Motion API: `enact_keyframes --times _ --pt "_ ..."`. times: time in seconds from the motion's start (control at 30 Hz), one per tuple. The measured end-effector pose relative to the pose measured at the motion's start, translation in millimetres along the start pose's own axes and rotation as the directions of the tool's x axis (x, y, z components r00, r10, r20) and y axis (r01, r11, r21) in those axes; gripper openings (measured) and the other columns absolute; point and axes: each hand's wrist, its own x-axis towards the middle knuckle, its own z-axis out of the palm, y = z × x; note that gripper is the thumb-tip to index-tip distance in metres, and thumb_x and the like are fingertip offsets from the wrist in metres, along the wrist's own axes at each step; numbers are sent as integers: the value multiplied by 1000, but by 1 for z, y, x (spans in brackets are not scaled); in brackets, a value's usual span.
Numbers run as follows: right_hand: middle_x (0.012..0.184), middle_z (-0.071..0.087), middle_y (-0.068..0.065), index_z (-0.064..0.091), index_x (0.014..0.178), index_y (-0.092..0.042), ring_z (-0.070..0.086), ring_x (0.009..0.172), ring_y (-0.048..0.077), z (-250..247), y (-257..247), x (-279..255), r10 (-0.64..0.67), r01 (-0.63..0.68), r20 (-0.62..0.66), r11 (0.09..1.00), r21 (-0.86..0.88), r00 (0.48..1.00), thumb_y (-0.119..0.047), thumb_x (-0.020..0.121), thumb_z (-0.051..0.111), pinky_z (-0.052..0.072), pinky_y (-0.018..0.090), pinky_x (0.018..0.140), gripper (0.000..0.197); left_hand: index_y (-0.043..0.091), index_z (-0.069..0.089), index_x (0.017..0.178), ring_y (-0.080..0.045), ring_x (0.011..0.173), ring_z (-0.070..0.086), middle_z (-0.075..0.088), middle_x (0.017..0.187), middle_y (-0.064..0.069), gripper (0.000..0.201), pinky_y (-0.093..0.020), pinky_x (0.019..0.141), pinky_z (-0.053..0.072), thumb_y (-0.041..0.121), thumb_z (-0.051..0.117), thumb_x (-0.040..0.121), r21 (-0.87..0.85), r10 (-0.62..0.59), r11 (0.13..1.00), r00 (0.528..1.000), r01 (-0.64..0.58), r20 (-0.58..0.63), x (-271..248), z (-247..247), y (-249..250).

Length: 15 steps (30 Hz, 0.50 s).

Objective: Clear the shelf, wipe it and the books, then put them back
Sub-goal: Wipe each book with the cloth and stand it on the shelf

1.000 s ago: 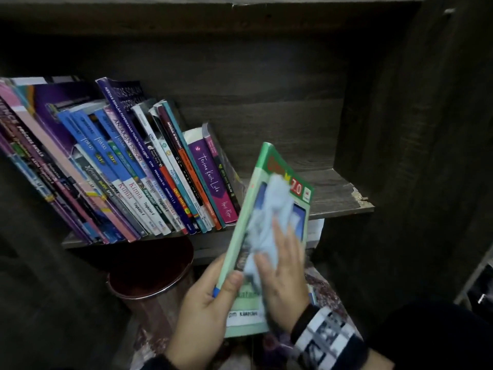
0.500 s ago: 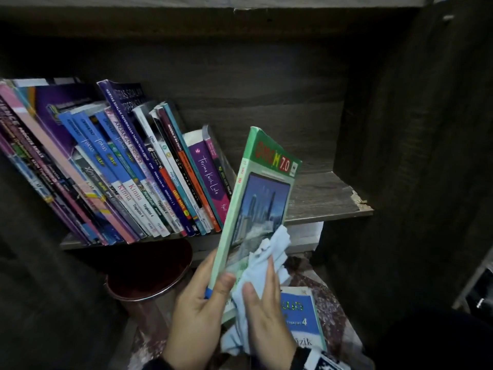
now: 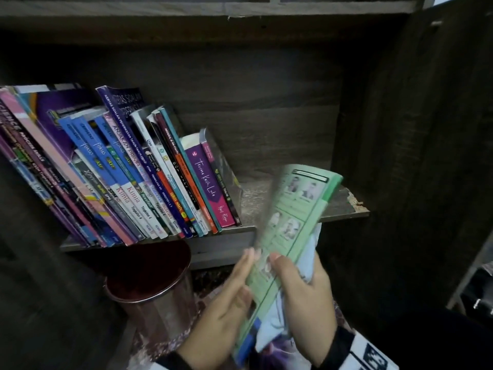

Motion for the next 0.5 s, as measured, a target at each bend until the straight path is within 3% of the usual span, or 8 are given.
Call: enact_keyframes --times 0.07,0.13,0.17,0.23,0.3,0.37,0.43,0.5 --pt "93 75 -1 65 106 -24 71 87 15 1 -8 -10 -9 7 151 1000 12 988 -4 87 64 58 26 71 28 60 26 138 13 131 35 37 139 40 77 -9 107 30 91 32 68 -32 -117 993 987 114 -110 5 -11 -11" --pt "105 73 3 64 110 -29 69 98 20 2 -14 -17 -48 32 300 998 57 953 -9 79 63 57 30 80 37 52 39 138 1 130 44 48 140 23 80 -27 111 36 92 27 69 -37 -221 975 959 218 -177 11 -30 -20" --pt "109 72 5 63 113 -29 68 102 22 0 -17 -17 -71 43 357 995 87 931 -9 77 62 56 32 83 41 44 47 136 -8 130 49 53 139 13 79 -39 111 37 90 32 73 -114 -286 957 940 268 -188 13 -37 -21" --pt "114 70 10 62 117 -24 66 106 27 -8 -20 -12 -100 65 421 993 97 901 -14 74 67 55 39 88 45 24 63 123 -21 118 60 66 125 -2 69 -47 105 41 76 48 80 -301 -367 909 894 287 -258 15 -47 -20" --pt "112 70 10 67 111 -27 67 103 29 -18 -23 1 -92 68 408 995 73 908 -18 70 69 56 41 85 42 6 69 99 -25 90 70 72 99 -16 57 -41 85 52 58 64 78 -389 -390 885 864 256 -319 14 -52 -11" --pt "108 72 10 69 106 -27 68 100 29 -28 -25 17 -89 81 330 996 35 940 -8 73 71 57 42 81 38 -1 64 90 -22 62 67 70 79 -21 45 -31 60 55 38 74 70 -435 -376 880 840 191 -392 11 -58 -5" --pt "105 72 9 64 108 -20 69 98 28 -38 -26 31 -86 86 233 996 9 969 7 81 65 58 40 78 39 -2 63 98 -21 57 68 71 78 -17 33 -29 50 55 17 68 71 -514 -337 851 864 109 -375 6 -61 6" --pt "102 74 5 61 110 -17 70 94 24 -44 -25 41 -89 93 174 996 -13 981 11 83 58 58 32 74 38 2 66 100 -26 65 71 73 87 -20 38 -36 53 58 13 74 65 -578 -319 809 906 106 -280 2 -58 18"
